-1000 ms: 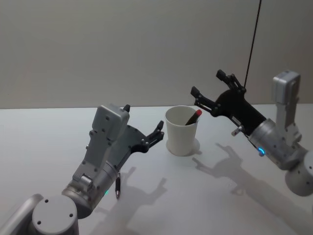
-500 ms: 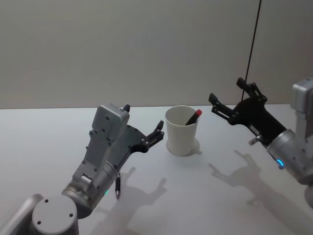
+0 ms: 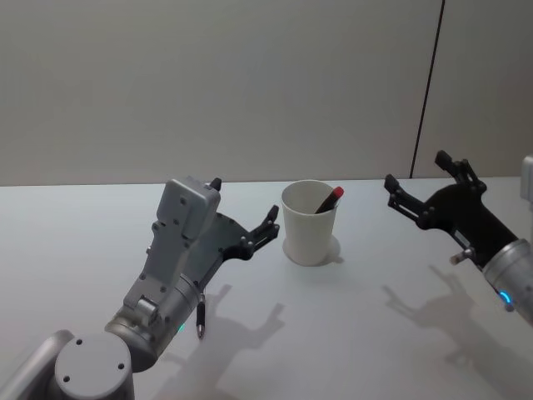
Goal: Place the pen into the pen holder.
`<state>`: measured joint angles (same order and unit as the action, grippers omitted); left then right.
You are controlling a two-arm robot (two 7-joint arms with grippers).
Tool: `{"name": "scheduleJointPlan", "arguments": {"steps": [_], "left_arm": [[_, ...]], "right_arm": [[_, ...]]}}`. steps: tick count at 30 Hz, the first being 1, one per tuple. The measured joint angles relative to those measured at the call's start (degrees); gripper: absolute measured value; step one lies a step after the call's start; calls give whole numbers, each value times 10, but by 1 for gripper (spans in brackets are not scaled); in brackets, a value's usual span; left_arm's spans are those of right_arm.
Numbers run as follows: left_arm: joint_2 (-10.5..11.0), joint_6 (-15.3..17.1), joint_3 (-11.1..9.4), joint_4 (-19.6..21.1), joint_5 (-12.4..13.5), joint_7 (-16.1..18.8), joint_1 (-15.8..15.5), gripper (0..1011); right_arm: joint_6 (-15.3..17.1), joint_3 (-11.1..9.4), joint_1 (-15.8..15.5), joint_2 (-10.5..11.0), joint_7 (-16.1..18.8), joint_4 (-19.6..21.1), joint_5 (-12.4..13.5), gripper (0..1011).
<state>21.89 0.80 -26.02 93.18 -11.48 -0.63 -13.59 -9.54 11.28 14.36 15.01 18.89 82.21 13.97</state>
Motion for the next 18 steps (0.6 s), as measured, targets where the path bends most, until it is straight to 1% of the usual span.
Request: {"name": "scheduleJointPlan", "arguments": {"steps": [7,11,14,15,16,17,18], "left_arm": [[0,0,0,0,0,0,0,1001],[0,0,0,0,0,0,0,1001],[0,0,0,0,0,0,0,1001],[0,0,0,0,0,0,0,1001],[0,0,0,0,0,0,0,1001],[0,0,0,0,0,0,0,1001],[0,0,0,0,0,0,0,1001]], "right_arm": [[31,-6,-19,11,-27,27,-4,1002],[44,-9,-25,15,-38,35,-5,1002],[60,-11,-31,18,-52,42,-6,1001],[60,-11,-31,18,-52,42,-6,1002],[70,-13,-33,20,-60,46,-6,1002],[70,-13,-33,20,-60,46,-6,1002],[77,-14,-35,21,-64,48,-6,1002]]}}
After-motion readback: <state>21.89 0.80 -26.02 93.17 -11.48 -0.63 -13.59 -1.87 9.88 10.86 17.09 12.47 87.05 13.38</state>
